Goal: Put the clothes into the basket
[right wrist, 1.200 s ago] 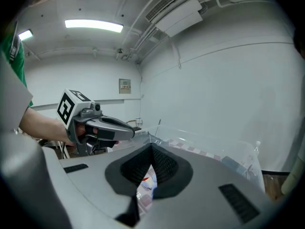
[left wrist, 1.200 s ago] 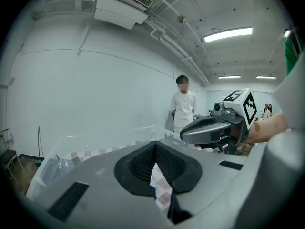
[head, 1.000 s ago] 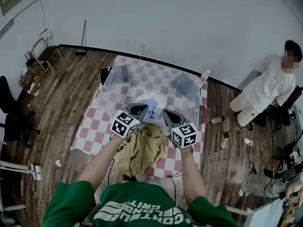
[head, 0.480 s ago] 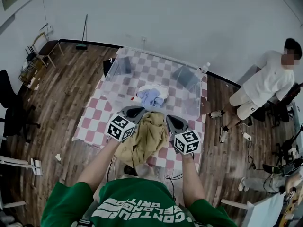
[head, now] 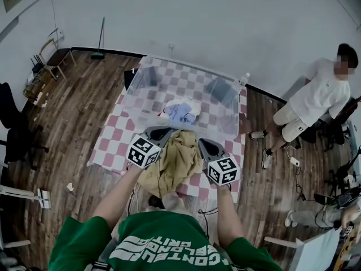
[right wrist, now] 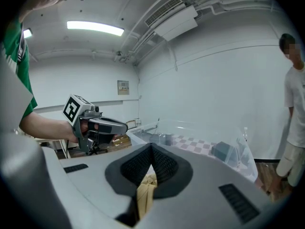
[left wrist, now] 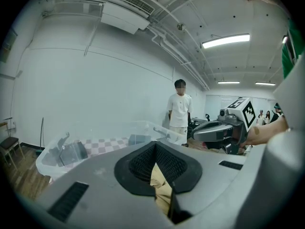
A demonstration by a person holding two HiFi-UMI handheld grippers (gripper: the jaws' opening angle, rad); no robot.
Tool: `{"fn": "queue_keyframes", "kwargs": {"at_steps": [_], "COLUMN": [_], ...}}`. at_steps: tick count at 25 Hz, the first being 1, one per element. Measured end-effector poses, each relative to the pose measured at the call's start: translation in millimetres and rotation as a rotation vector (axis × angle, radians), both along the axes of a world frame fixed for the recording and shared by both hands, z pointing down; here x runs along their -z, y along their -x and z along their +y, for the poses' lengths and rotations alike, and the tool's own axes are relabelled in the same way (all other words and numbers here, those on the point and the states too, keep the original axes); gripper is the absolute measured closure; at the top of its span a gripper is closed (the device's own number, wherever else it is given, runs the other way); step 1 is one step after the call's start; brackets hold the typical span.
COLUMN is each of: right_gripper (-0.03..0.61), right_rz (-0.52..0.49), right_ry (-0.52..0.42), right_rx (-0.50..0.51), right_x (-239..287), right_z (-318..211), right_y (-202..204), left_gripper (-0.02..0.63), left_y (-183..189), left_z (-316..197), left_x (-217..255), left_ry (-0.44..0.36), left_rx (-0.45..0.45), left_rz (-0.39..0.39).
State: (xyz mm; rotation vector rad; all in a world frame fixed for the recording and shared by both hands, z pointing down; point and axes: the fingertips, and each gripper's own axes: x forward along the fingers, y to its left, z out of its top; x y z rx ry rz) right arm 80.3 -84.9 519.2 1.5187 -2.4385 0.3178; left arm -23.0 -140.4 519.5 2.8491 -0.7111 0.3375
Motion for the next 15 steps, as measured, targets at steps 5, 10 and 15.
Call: {"fn": "queue_keyframes", "kwargs": {"at_steps": [5,10,15], "right_gripper": [0.571,0.571,0.571], "right_rz": [0.001,0.0,0.006], "right_ry": [0.0,0.001,0.007], "right_rx": [-0.002,-0.001,0.001], "right_x": [-2.0,-2.9,-7.2], "right_z": [3.9,4.2,4.4], "right_y": [0.5,-1.2,-2.9], "left_gripper": [0.612,0.612,0.612], "left_y": [2.4,3.8,6.8], "left_z": [2.8,3.2,3.2], "left_x": [-1.6,-1.5,-1.8], "left_ry": [-0.008,-0.009,-0.014], "left_rx": [0.005,0.018,0.029], "left_rz": [-0.013,0.003,0.014]}}
